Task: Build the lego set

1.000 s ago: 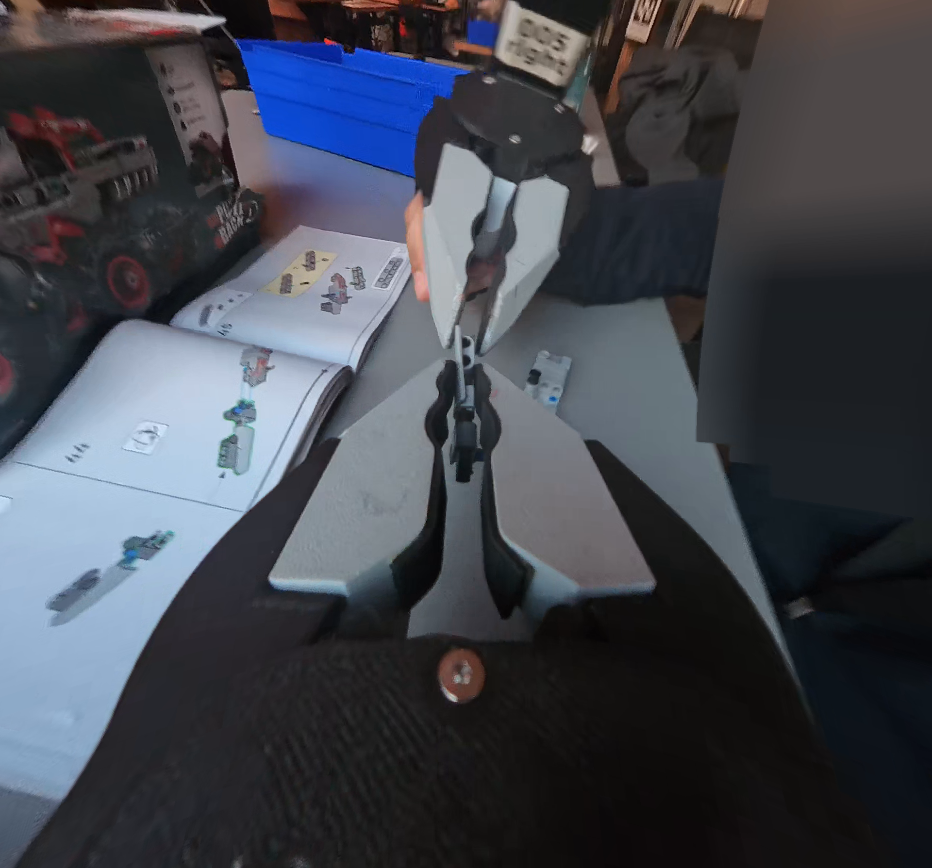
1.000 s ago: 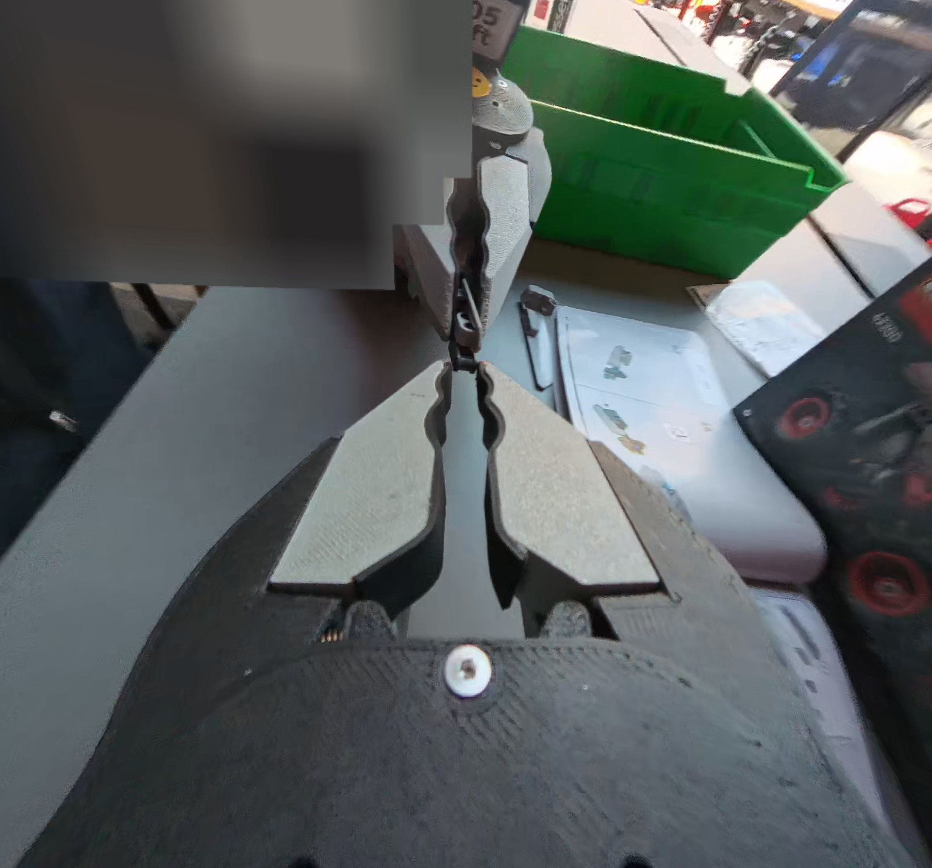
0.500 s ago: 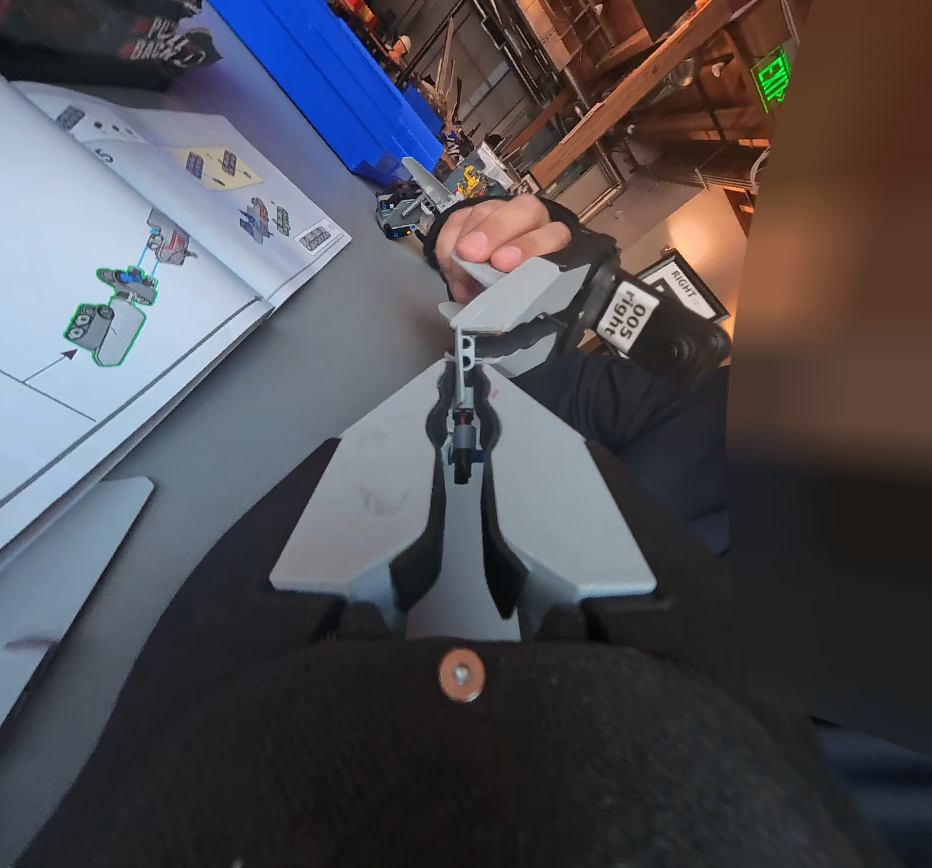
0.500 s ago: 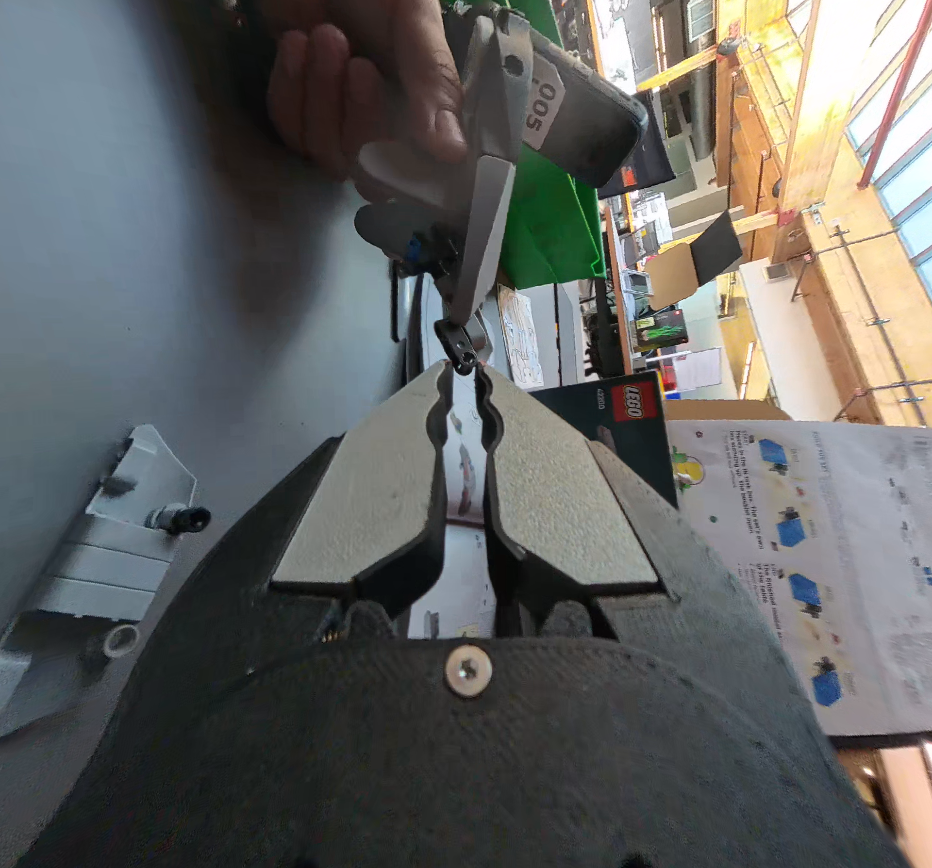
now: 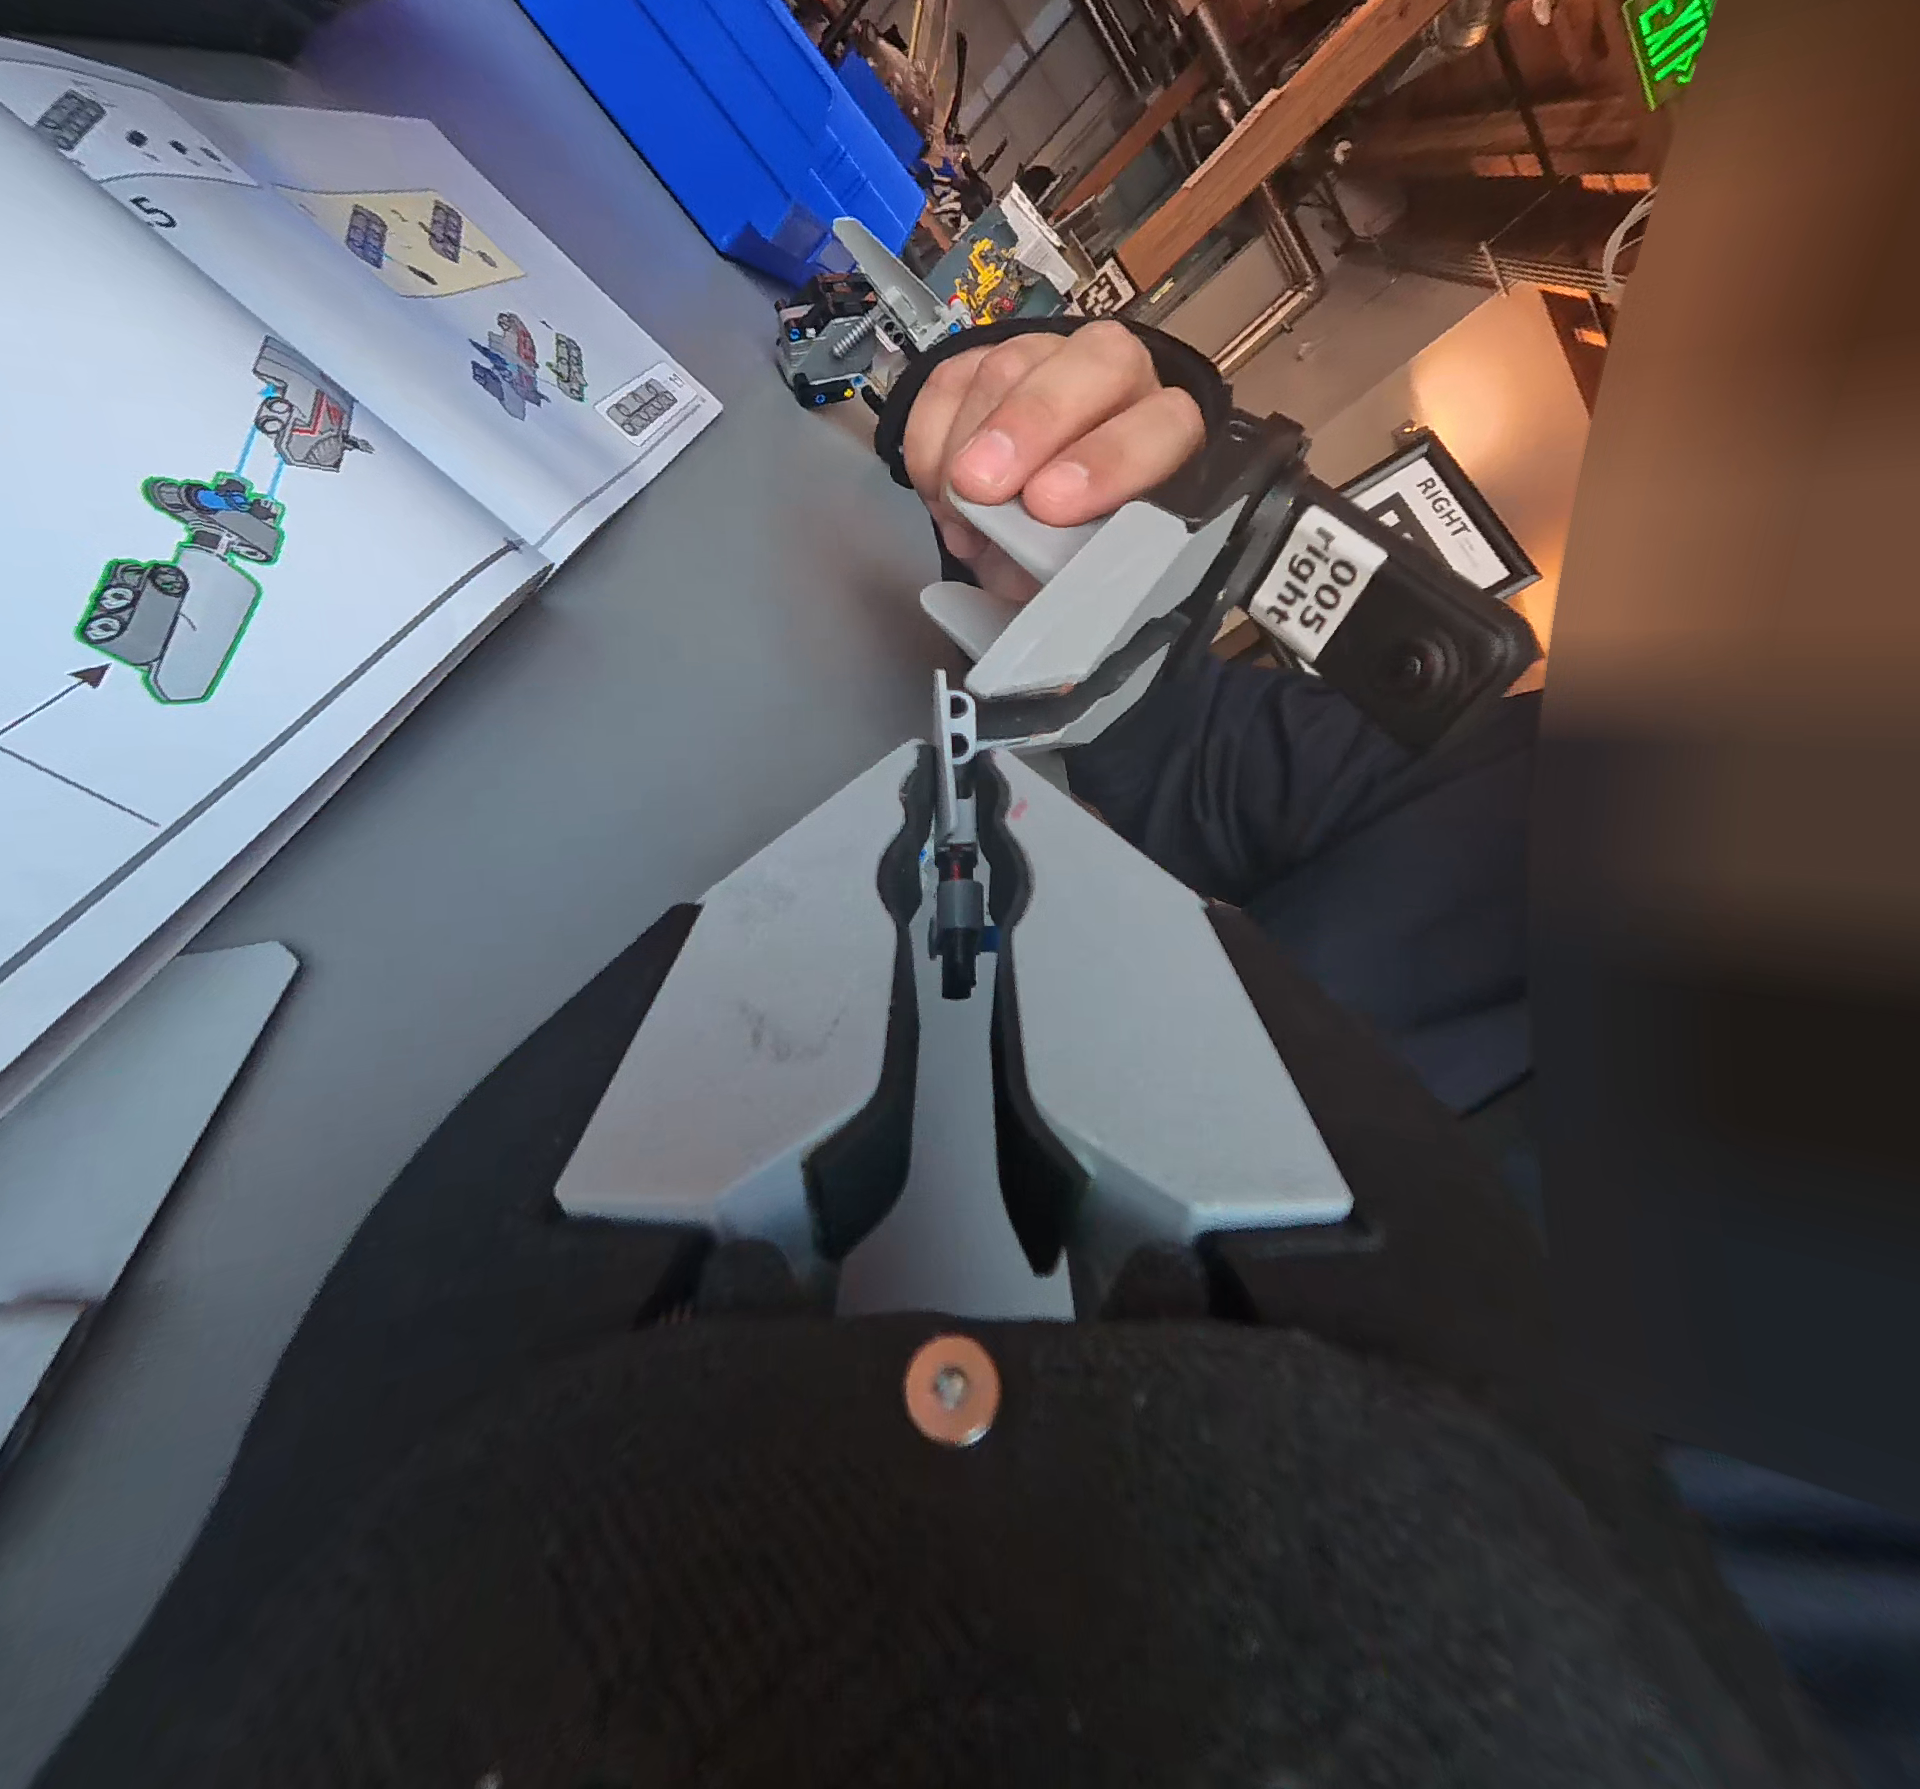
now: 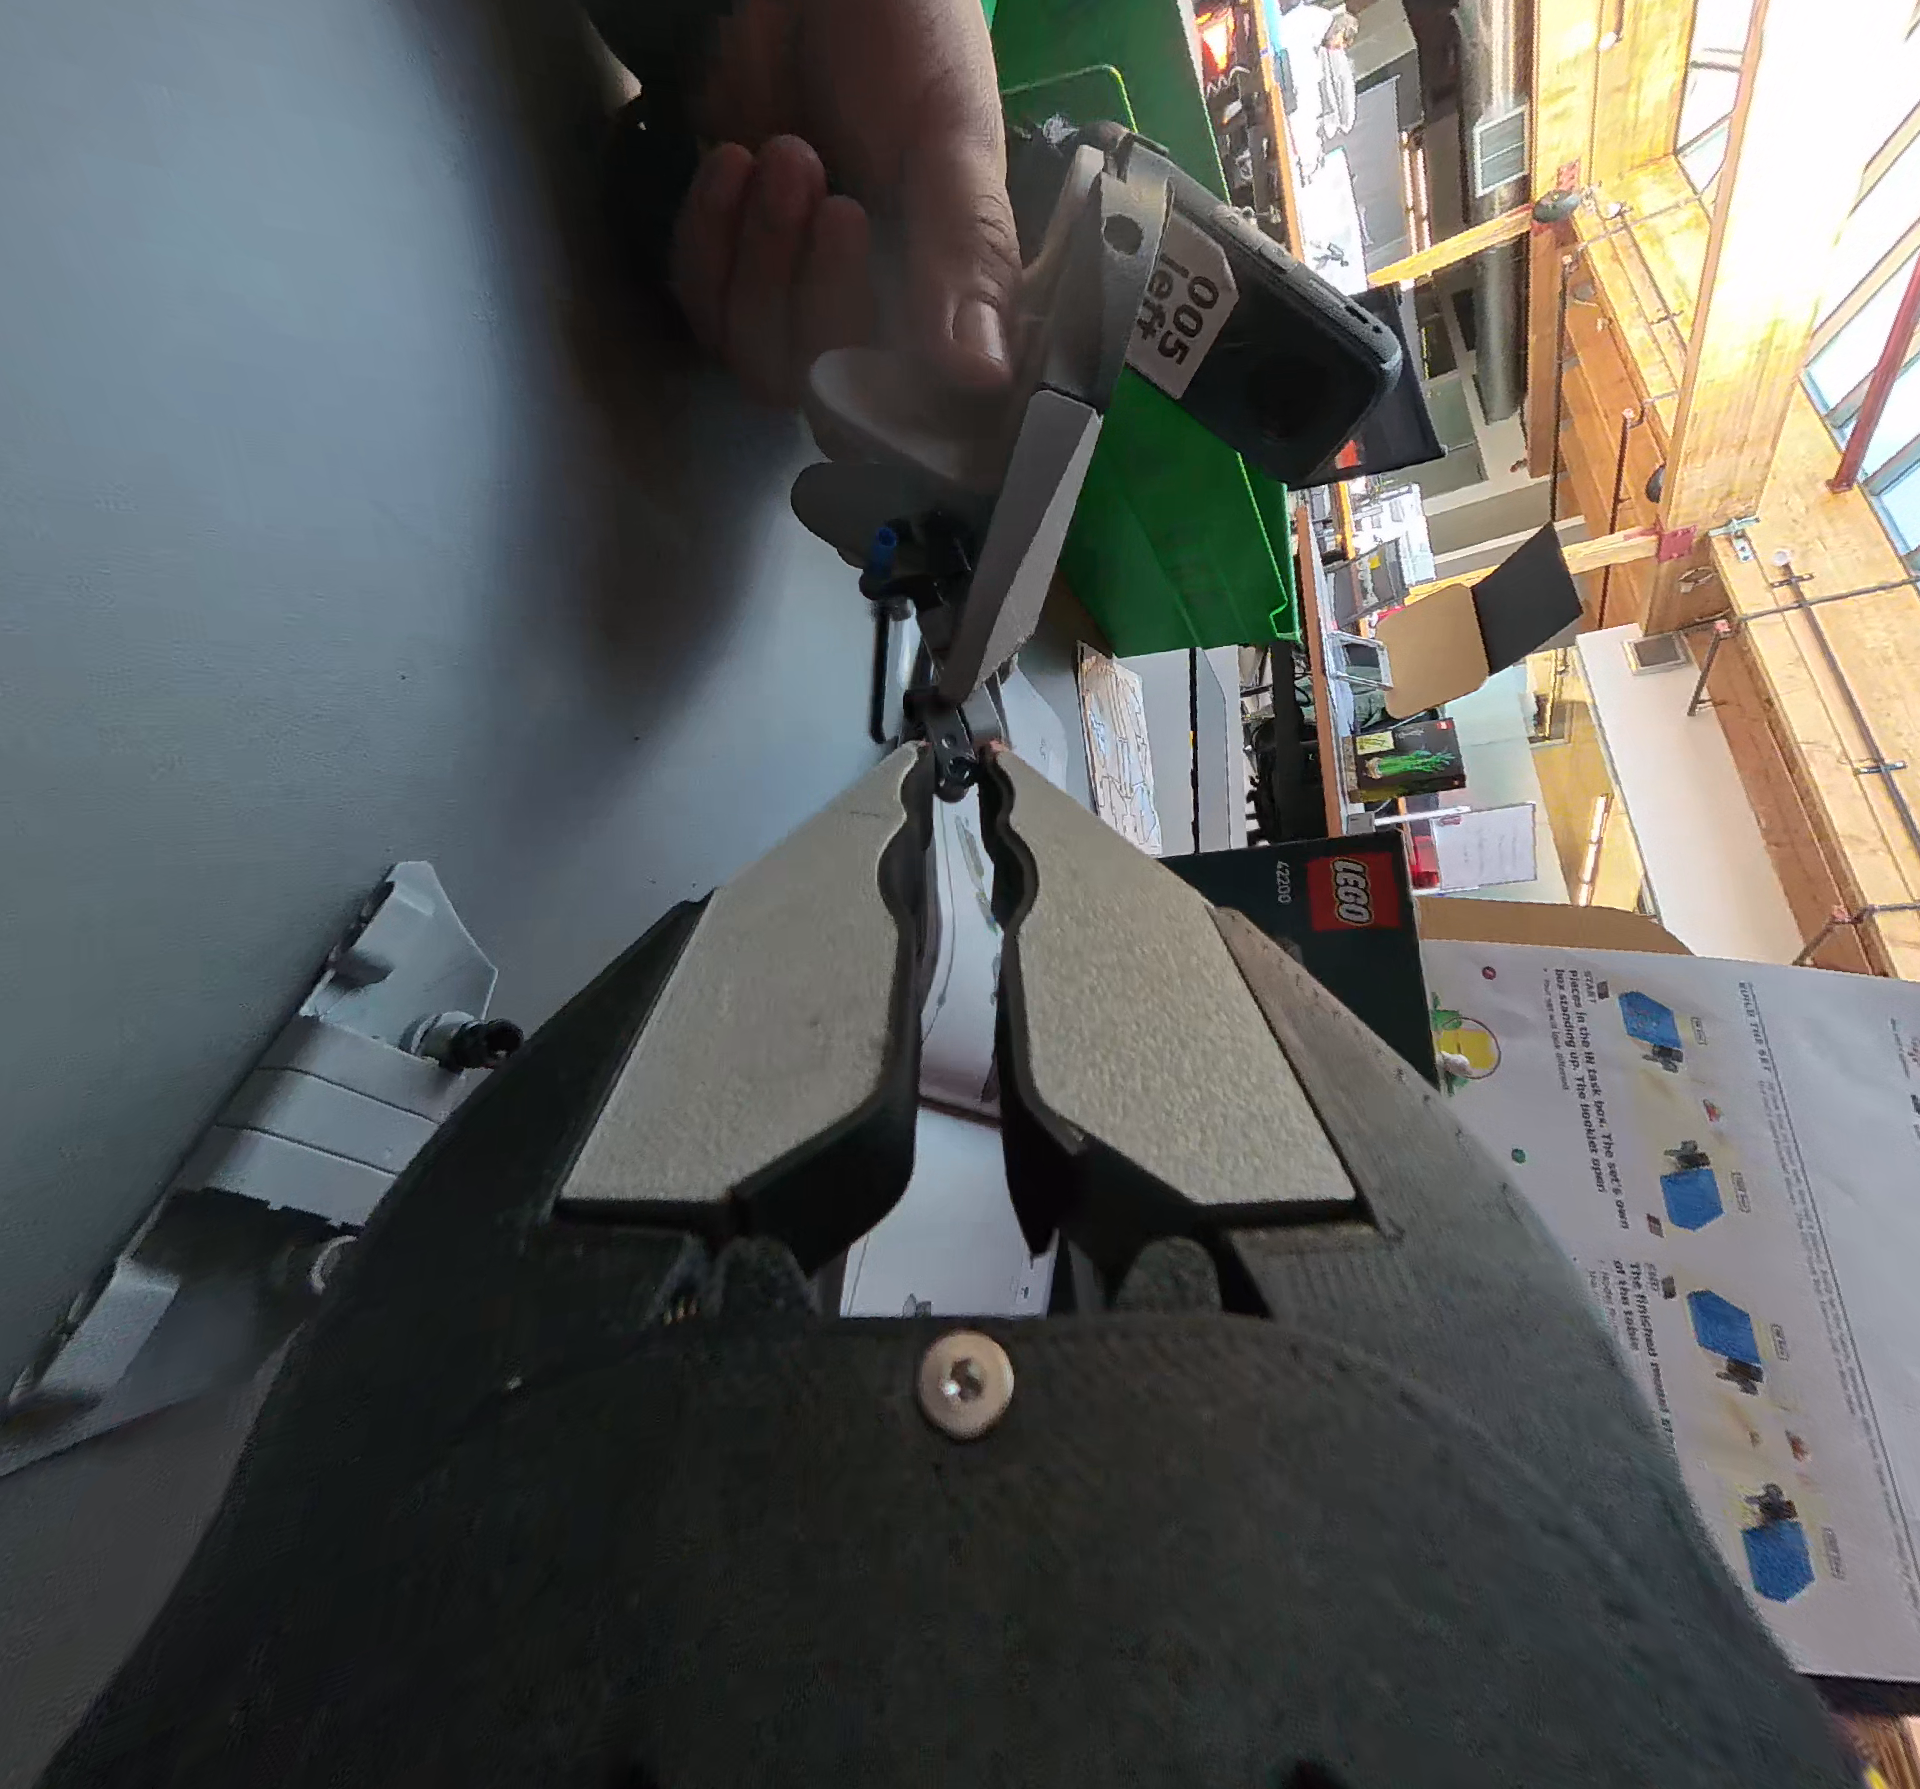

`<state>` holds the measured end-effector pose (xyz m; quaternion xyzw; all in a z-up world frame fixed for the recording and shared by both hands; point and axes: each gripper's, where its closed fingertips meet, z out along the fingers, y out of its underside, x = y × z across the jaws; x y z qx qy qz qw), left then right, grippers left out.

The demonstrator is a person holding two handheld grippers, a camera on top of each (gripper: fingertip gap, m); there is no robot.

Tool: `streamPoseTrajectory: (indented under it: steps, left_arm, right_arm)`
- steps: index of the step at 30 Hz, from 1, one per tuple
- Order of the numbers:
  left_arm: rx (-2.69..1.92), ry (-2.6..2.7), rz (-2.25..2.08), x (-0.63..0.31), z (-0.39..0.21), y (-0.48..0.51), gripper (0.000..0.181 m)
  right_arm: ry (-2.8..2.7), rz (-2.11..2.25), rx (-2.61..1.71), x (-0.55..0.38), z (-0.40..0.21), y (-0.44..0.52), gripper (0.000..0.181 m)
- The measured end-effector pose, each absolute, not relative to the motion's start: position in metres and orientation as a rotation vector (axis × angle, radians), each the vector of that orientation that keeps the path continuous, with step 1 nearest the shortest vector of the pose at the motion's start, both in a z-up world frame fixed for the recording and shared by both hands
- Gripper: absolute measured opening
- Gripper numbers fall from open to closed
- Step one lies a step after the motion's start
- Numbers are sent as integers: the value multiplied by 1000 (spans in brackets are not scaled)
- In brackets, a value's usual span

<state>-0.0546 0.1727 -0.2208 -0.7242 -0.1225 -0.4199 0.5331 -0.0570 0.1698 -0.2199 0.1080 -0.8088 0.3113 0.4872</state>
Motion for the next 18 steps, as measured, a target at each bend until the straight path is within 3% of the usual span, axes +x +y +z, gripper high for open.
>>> streamPoseTrajectory:
  steps: [5,18]
  left_arm:
    - [-1709,-251,-997,-51,-215,171,4]
    - [-1732,-175,-916,-47,-214,169,4]
  right_arm:
    - [-1976,787,223,-58,-220,175,5]
    - [-2118,1461,-145,-52,-200,172,15]
